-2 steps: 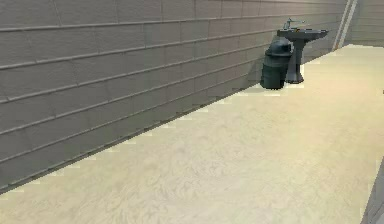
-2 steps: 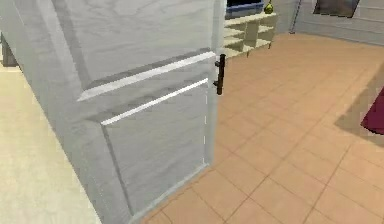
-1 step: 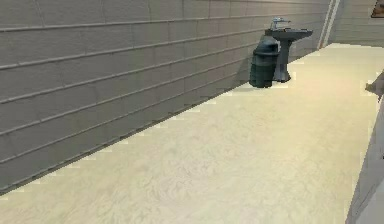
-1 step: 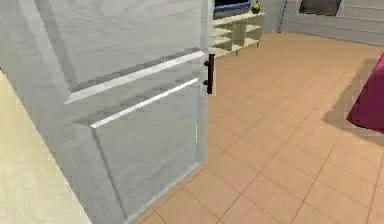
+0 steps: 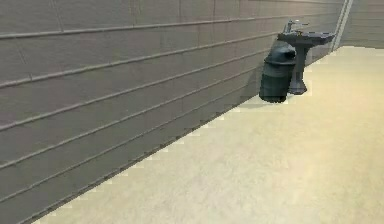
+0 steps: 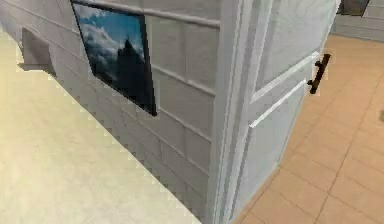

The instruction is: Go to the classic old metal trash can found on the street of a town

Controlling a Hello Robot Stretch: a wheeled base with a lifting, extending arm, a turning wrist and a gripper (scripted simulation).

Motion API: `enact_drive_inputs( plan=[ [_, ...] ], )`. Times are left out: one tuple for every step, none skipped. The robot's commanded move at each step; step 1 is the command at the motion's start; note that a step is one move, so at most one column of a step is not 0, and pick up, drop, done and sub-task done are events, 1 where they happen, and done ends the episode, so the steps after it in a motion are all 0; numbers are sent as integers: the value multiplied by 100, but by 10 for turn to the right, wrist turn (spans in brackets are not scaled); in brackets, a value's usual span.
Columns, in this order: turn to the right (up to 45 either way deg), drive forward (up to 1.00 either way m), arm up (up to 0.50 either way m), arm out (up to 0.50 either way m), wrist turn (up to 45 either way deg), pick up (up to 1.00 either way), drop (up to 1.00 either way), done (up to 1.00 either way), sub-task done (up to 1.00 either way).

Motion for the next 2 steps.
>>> enact_drive_inputs(
  plan=[
    [330, 0, 0, 0, 0, 0, 0, 0, 0],
    [0, 100, 0, 0, 0, 0, 0, 0, 0]
  ],
)
